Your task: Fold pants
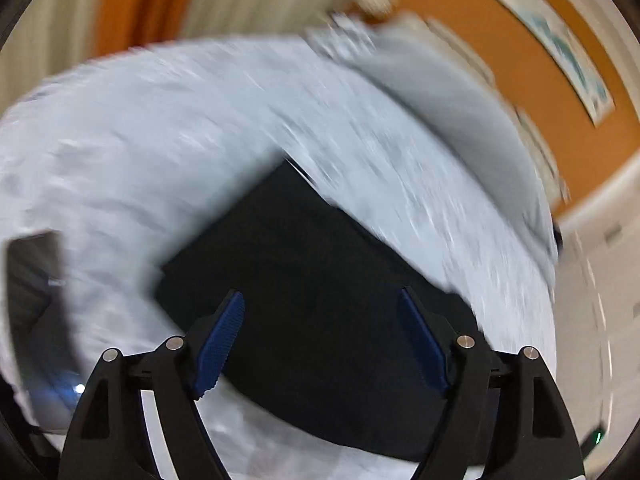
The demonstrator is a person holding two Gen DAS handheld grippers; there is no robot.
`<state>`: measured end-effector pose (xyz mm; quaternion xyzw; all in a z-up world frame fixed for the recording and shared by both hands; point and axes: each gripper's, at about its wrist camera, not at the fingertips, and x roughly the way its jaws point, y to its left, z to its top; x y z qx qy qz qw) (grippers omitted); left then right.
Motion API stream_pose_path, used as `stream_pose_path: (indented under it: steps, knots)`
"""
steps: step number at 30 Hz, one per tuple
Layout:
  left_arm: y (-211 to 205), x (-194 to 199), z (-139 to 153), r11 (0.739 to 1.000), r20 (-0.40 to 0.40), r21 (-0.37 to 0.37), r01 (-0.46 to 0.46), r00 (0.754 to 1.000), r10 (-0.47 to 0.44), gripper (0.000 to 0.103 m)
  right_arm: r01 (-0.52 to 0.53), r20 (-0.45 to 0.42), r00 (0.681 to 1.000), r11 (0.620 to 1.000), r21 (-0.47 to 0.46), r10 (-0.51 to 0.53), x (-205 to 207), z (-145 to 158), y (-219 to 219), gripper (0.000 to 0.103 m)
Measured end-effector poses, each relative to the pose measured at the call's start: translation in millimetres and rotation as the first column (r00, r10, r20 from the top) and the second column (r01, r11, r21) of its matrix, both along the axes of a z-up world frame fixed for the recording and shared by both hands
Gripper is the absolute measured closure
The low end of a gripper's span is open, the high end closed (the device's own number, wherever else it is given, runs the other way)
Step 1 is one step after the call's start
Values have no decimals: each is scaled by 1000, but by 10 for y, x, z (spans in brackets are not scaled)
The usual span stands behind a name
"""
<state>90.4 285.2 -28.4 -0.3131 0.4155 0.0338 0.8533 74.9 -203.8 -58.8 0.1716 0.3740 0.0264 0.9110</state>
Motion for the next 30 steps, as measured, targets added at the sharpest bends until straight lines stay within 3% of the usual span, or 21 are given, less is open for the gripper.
stream_pose_path:
  steps: [1, 3, 4, 5, 6, 7, 8, 9, 11, 12, 14, 15, 17, 20, 21, 22, 23, 25, 26, 27, 30]
  knots:
    - [-150, 120, -144, 999, -54, -18, 51, 997, -52, 24, -32, 4, 999, 999, 6, 32, 50, -8, 119, 39]
    - [-293, 303, -576, 996, -259, 13, 90, 962, -84, 25, -98, -4, 995, 995, -4, 98, 142, -50, 354, 39]
    - [-352, 299, -683, 993, -295, 49, 108, 951, -89, 26, -129, -17, 992, 991, -22, 129, 184, -81, 464, 39]
    - [-416, 249, -629, 986, -280, 109, 125, 956, -90, 22, -168, -38, 985, 984, -52, 166, 231, -135, 620, 39]
    - [-533, 206, -555, 955, -318, 247, 167, 944, -83, 23, -196, -51, 980, 979, -57, 193, 252, -159, 700, 39]
    - [-590, 147, -558, 926, -330, 329, 183, 941, -68, 23, -232, -63, 971, 972, -43, 229, 279, -179, 794, 40]
    - [-573, 121, -631, 923, -358, 331, 198, 931, -71, 23, -277, -68, 959, 961, -11, 276, 329, -177, 912, 41]
    - [-450, 84, -739, 938, -379, 283, 199, 922, -82, 22, -313, -66, 947, 950, 6, 313, 382, -154, 1028, 49]
    - [-295, 95, -667, 965, -342, 229, 129, 939, -45, 28, -417, -64, 907, 909, 22, 417, 566, -70, 1366, 65]
    - [-260, 46, -498, 973, -253, 215, 81, 967, -24, 28, -443, -60, 894, 896, 20, 444, 653, -29, 1501, 79]
    - [-322, 6, -245, 982, -114, 163, 91, 991, -73, 27, -481, -54, 875, 876, 21, 481, 915, 38, 1818, 90]
    - [-428, -1, -137, 983, -36, 94, 156, 987, -154, 24, -486, -50, 872, 873, 31, 487, 1041, 41, 1910, 95]
    - [-690, 83, -151, 950, 1, 0, 313, 950, -313, 21, -494, -69, 864, 866, 70, 499, 1345, -19, 2104, 95]
    - [-1159, 204, -637, 882, -218, -6, 472, 860, -462, 22, -534, -154, 823, 837, 122, 547, 1701, -306, 2407, 95]
    - [-1332, 166, -769, 841, -274, 93, 533, 826, -493, 23, -539, -187, 815, 836, 102, 548, 1807, -449, 2499, 96]
    - [-1490, 96, -749, 787, -289, 214, 579, 807, -516, 21, -530, -212, 820, 845, 70, 532, 1894, -570, 2552, 103]
    - [-1667, 26, -753, 708, -330, 327, 625, 778, -534, 21, -511, -251, 826, 858, 42, 504, 2065, -787, 2591, 103]
    - [-1709, -13, -778, 689, -329, 367, 625, 780, -532, 21, -473, -185, 849, 868, 150, 495, 2249, -849, 2471, 103]
    - [-1688, -3, -762, 687, -331, 357, 633, 773, -541, 21, -396, -170, 892, 906, 150, 418, 2295, -761, 2369, 100]
    - [-1658, 20, -743, 693, -329, 336, 638, 769, -548, 21, -361, -154, 913, 924, 123, 377, 2270, -674, 2320, 101]
    - [-1618, 56, -712, 699, -329, 302, 648, 759, -562, 20, -455, -65, 877, 865, 213, 477, 2029, -506, 2321, 101]
